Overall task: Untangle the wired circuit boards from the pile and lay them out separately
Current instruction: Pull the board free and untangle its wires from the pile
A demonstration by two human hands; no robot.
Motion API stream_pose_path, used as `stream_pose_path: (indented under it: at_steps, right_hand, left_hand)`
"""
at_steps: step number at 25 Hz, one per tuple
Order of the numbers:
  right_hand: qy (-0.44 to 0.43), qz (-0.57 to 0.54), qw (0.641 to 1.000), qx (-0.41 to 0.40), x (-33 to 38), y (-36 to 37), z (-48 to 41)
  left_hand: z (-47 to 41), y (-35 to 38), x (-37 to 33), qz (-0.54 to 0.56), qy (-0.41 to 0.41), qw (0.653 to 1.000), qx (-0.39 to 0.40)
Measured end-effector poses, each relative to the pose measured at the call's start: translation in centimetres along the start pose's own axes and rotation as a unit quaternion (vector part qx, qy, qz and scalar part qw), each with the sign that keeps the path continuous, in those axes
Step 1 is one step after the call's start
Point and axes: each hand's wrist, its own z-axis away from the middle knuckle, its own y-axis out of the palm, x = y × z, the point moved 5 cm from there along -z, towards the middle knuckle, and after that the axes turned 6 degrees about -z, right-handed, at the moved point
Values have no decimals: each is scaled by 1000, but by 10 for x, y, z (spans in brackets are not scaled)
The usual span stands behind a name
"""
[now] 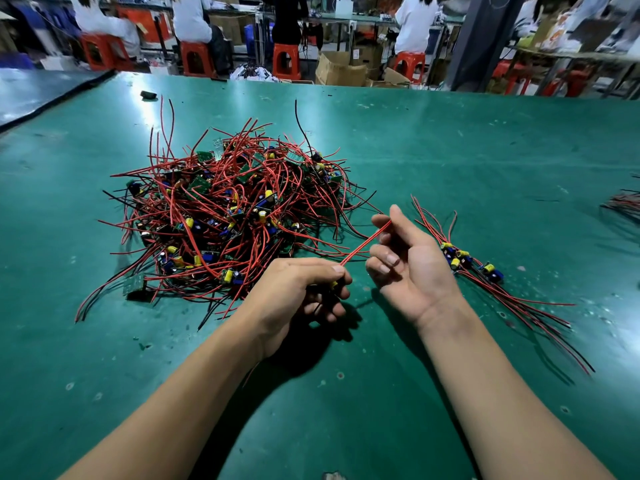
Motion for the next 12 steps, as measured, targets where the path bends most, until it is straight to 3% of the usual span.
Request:
stream_pose_path:
  at_steps: [7,12]
  right_hand:
    - [43,-16,999,17,9,-2,3]
    - [90,-94,991,31,9,3,6]
  left_hand:
    - [0,-3,1,-13,8,1000,-18]
    - [1,-2,0,-13,6,1000,-15]
